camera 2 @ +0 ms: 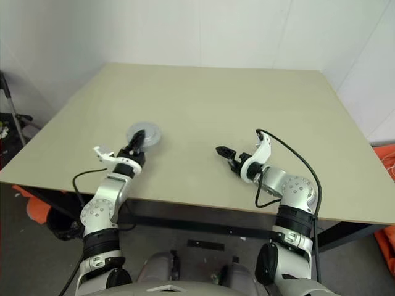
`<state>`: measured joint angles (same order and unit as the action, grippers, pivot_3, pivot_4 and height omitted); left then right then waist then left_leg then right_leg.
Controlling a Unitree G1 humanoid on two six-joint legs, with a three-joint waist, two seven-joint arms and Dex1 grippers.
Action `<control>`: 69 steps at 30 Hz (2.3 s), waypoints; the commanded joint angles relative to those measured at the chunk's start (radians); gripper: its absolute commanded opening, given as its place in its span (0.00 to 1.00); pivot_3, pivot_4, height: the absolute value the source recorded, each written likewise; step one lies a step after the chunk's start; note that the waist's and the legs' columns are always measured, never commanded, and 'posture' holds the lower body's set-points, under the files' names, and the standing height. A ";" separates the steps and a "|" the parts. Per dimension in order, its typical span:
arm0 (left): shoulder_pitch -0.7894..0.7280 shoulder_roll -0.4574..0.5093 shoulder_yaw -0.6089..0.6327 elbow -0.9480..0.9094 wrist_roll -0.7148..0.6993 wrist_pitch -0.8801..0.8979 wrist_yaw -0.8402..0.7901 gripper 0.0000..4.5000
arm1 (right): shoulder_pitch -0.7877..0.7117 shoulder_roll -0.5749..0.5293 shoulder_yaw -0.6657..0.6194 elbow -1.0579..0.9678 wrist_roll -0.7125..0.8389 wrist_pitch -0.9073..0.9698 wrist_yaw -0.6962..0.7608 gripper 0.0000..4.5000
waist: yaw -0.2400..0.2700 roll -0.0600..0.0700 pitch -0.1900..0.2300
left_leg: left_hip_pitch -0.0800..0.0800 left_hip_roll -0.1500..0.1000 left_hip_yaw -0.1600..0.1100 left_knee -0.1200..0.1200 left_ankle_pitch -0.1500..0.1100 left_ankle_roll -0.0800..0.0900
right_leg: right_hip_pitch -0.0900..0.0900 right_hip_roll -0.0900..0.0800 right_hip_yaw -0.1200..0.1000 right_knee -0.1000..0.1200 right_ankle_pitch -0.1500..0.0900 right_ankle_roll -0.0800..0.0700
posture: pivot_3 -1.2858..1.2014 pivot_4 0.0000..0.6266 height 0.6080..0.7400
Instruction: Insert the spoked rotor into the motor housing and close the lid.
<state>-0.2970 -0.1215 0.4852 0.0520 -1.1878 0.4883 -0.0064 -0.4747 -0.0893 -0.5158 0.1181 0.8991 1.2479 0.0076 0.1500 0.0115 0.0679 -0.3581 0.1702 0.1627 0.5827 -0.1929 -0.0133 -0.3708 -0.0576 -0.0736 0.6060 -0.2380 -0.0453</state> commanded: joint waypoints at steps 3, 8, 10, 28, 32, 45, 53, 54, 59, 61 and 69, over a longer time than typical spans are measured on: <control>-0.091 0.030 0.070 0.049 0.035 -0.132 0.053 0.47 | 0.004 -0.014 0.038 -0.047 0.007 -0.021 0.038 1.00 | 0.000 -0.001 0.000 | 0.002 0.000 0.000 0.000 0.000 0.000 | 0.002 0.000 0.000 0.000 0.000 0.000 | 0.52 0.00 1.00; -0.120 0.044 0.100 0.093 0.032 -0.166 0.065 0.47 | 0.008 -0.008 0.039 -0.070 0.032 -0.022 0.052 1.00 | 0.000 -0.002 0.000 | 0.001 0.000 -0.001 0.000 0.000 0.000 | 0.001 0.000 0.000 0.000 0.000 0.000 | 0.52 0.00 1.00; -0.128 0.047 0.114 0.113 0.031 -0.180 0.064 0.47 | 0.010 -0.007 0.034 -0.094 0.055 -0.030 0.071 1.00 | 0.000 -0.002 0.000 | 0.001 0.000 -0.001 0.000 0.000 0.000 | 0.000 0.000 0.000 0.000 0.000 0.000 | 0.52 0.00 1.00; -0.105 0.040 0.147 0.147 0.025 -0.217 0.053 0.47 | 0.133 -0.162 0.339 -0.323 -0.197 -0.498 0.423 1.00 | 0.001 -0.007 -0.001 | 0.000 0.000 -0.002 0.001 0.000 0.000 | 0.001 0.000 -0.001 0.000 0.000 0.000 | 0.52 0.00 1.00; -0.102 0.037 0.154 0.156 0.018 -0.215 0.061 0.63 | 0.159 -0.178 0.378 -0.327 -0.229 -0.538 0.455 1.00 | 0.000 -0.008 -0.001 | 0.000 0.000 -0.003 0.002 0.000 0.000 | 0.001 0.000 -0.001 0.000 0.000 0.000 | 0.52 0.00 1.00; -0.074 0.012 0.129 0.073 0.018 -0.180 0.168 0.99 | 0.152 -0.179 0.376 -0.305 -0.245 -0.541 0.452 1.00 | -0.002 -0.009 -0.001 | 0.007 0.000 -0.003 0.004 0.000 0.001 | 0.008 0.000 -0.001 0.001 -0.003 -0.005 | 0.52 0.00 1.00; 0.101 -0.039 0.078 -0.176 -0.050 -0.082 0.326 0.99 | 0.148 -0.179 0.371 -0.289 -0.250 -0.534 0.449 1.00 | -0.009 -0.009 -0.001 | 0.007 0.001 -0.003 0.004 -0.002 0.003 | 0.007 0.001 -0.001 0.001 -0.002 -0.009 | 0.52 0.00 1.00; 0.121 -0.039 0.073 -0.198 -0.059 -0.074 0.341 0.99 | 0.147 -0.180 0.371 -0.286 -0.251 -0.534 0.450 1.00 | -0.014 -0.009 -0.001 | 0.007 0.001 -0.003 0.004 -0.002 0.003 | 0.007 0.001 -0.001 0.001 -0.002 -0.009 | 0.52 0.00 1.00; 0.200 -0.032 0.054 -0.273 -0.117 -0.053 0.419 0.99 | 0.136 -0.181 0.376 -0.267 -0.256 -0.534 0.455 1.00 | -0.022 -0.009 -0.001 | 0.007 0.001 -0.003 0.005 -0.002 0.003 | 0.009 0.001 -0.001 0.001 -0.003 -0.006 | 0.52 0.00 1.00; 0.231 -0.025 0.042 -0.298 -0.145 -0.039 0.446 0.99 | 0.132 -0.182 0.376 -0.262 -0.257 -0.533 0.458 1.00 | -0.023 -0.009 -0.001 | 0.008 0.001 -0.003 0.007 -0.002 0.003 | 0.010 0.001 -0.001 0.001 -0.003 -0.006 | 0.52 0.00 1.00; 0.302 0.084 -0.101 -0.385 -0.226 0.113 0.435 0.99 | 0.134 -0.175 0.385 -0.268 -0.262 -0.531 0.460 1.00 | -0.020 -0.009 -0.002 | 0.008 0.001 -0.003 0.012 -0.004 0.007 | 0.012 0.000 -0.001 0.001 -0.003 -0.004 | 0.52 0.00 1.00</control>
<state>0.0229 -0.0607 0.4514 -0.2925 -1.3989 0.5461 0.4620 -0.3211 -0.2659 -0.1344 -0.1275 0.6300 0.7289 0.4620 0.1303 0.0021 0.0661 -0.3502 0.1707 0.1591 0.5951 -0.1970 -0.0062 -0.3586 -0.0572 -0.0745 0.6070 -0.2410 -0.0495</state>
